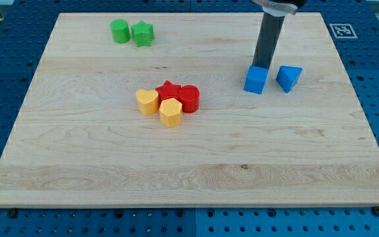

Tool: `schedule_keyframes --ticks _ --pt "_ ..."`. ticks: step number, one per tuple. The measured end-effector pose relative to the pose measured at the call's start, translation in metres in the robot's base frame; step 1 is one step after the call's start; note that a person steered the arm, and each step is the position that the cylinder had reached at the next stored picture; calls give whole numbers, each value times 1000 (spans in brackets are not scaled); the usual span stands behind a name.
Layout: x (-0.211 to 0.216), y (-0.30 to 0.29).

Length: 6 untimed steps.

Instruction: Push blue cube towards green star

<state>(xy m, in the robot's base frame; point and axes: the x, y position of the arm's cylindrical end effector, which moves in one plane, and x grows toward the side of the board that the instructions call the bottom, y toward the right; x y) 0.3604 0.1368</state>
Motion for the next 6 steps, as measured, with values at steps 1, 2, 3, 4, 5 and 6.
schedule_keyframes --ticks 1,2,3,4,5,6 --pt "-3 19" --pt "32 18" --pt "39 6" --pt "25 -41" --pt "15 -71" --pt "39 -46"
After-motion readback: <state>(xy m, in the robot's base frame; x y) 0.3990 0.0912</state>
